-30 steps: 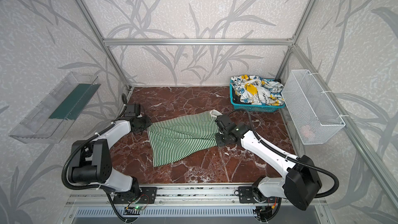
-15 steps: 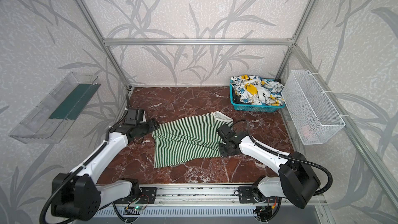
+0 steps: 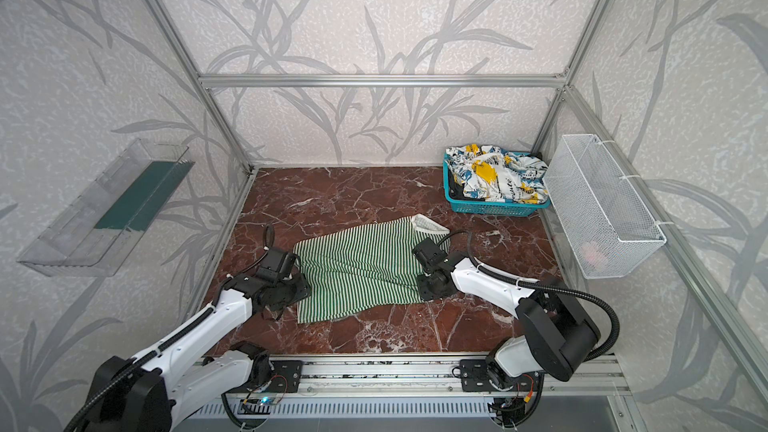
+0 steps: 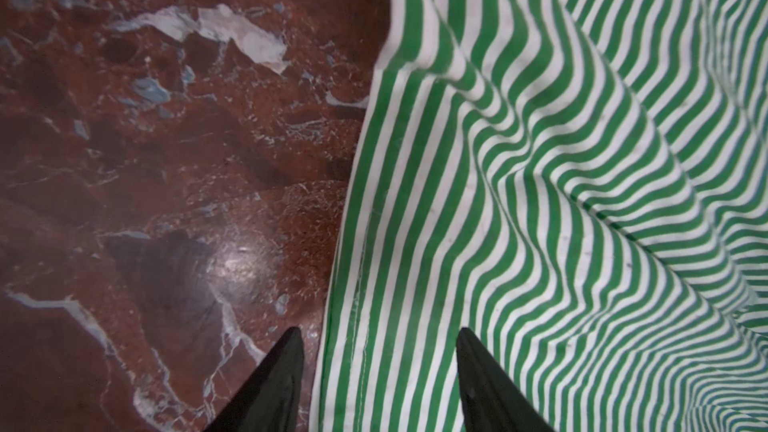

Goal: Fold and stack the mixed laundry pile

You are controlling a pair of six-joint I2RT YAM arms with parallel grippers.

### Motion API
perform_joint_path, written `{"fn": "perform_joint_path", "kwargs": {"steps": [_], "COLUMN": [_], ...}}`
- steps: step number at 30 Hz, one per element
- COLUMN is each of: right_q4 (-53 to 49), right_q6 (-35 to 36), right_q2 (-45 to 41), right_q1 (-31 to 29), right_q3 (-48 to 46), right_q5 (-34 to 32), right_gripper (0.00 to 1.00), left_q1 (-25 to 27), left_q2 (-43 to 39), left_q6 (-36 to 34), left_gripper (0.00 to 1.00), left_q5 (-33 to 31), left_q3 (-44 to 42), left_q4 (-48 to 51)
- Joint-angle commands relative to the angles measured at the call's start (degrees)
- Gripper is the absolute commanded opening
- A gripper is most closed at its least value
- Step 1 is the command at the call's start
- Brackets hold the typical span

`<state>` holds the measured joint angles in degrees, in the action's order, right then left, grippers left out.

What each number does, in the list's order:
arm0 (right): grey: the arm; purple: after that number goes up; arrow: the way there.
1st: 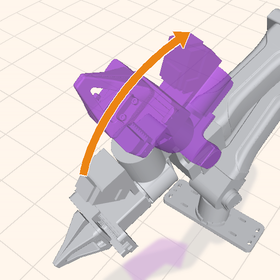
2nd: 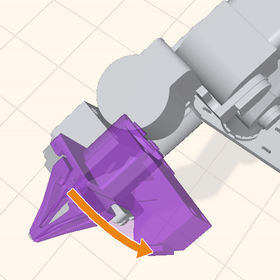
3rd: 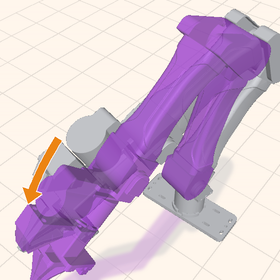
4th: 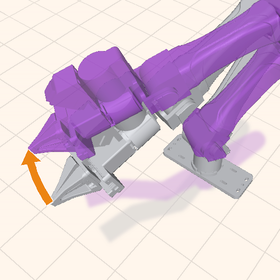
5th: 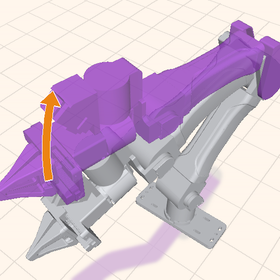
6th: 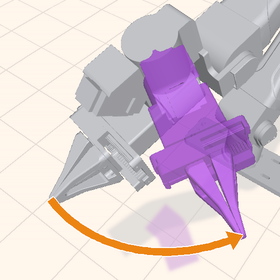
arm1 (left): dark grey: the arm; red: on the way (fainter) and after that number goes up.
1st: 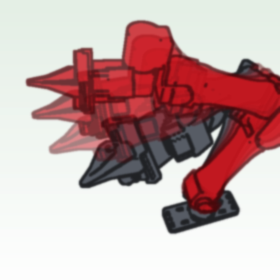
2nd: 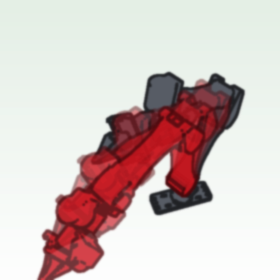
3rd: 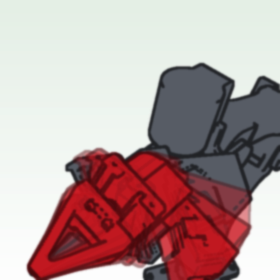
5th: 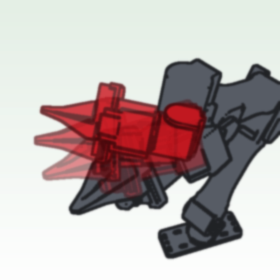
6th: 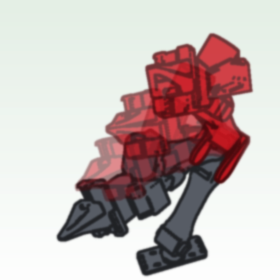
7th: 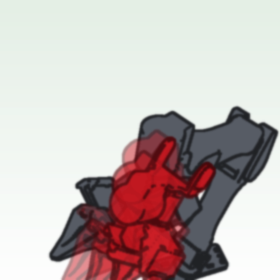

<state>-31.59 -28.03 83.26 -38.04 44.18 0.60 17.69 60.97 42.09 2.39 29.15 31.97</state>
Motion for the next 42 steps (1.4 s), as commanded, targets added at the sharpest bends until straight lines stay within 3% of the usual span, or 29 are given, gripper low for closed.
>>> {"fn": "perform_joint_path", "kwargs": {"steps": [1, 7, 13, 19, 21, 23, 25, 28, 31, 36, 42], "right_q4": [2.1, 2.6, 4.3, 6.3, 5.7, 4.2, 3.3, 2.4, 1.6, 1.0, 2.7], "right_q6": [-1.3, -1.6, -1.8, -1.0, -0.1, 1.0, 1.6, 1.8, 1.8, 1.6, 0.8], "right_q2": [0.8, 2.0, 3.7, 5.6, 6.0, 5.9, 4.8, 2.5, 0.6, -0.2, 1.1], "right_q1": [0.1, 0.2, 1.1, 4.6, 4.9, 4.9, 4.9, 5.0, 5.0, 5.0, 5.0], "right_q3": [0.4, 1.7, 2.6, 4.9, 6.3, 7.5, 7.6, 6.9, 5.9, 4.1, 2.9], "right_q5": [1.2, 1.4, 1.7, 2.5, 2.4, 2.9, 3.4, 3.5, 4.0, 4.3, 5.7], "right_gripper": [0.34, 0.28, 0.21, 0.17, 0.17, 0.17, 0.23, 0.34, 0.42, 0.46, 0.45], "left_q1": [0.1, -0.3, -3.1, -10.5, -12.1, -12.5, -12.5, -12.4, -12.4, -12.1, -12.0], "left_q2": [5.1, 15.9, 26.0, 33.0, 33.4, 31.5, 27.5, 20.3, 13.4, 6.1, 7.7], "left_q6": [0.7, 0.5, -3.3, -7.0, -9.1, -10.4, -10.5, -9.9, -9.6, -6.6, -5.5], "left_gripper": [0.54, 0.32, 0.13, 0.06, 0.10, 0.27, 0.43, 0.55, 0.56, 0.54, 0.52], "left_q5": [-0.7, -3.2, -1.4, -0.1, 0.2, -0.6, -1.2, -2.7, -2.0, 1.0, 3.2], "left_q3": [1.5, 6.5, 14.8, 22.8, 25.5, 26.2, 25.2, 22.3, 17.7, 8.7, 4.4], "left_q4": [-3.5, -5.1, -4.6, -3.0, -0.4, 1.7, 2.9, 5.5, 6.2, 4.2, -0.3]}}
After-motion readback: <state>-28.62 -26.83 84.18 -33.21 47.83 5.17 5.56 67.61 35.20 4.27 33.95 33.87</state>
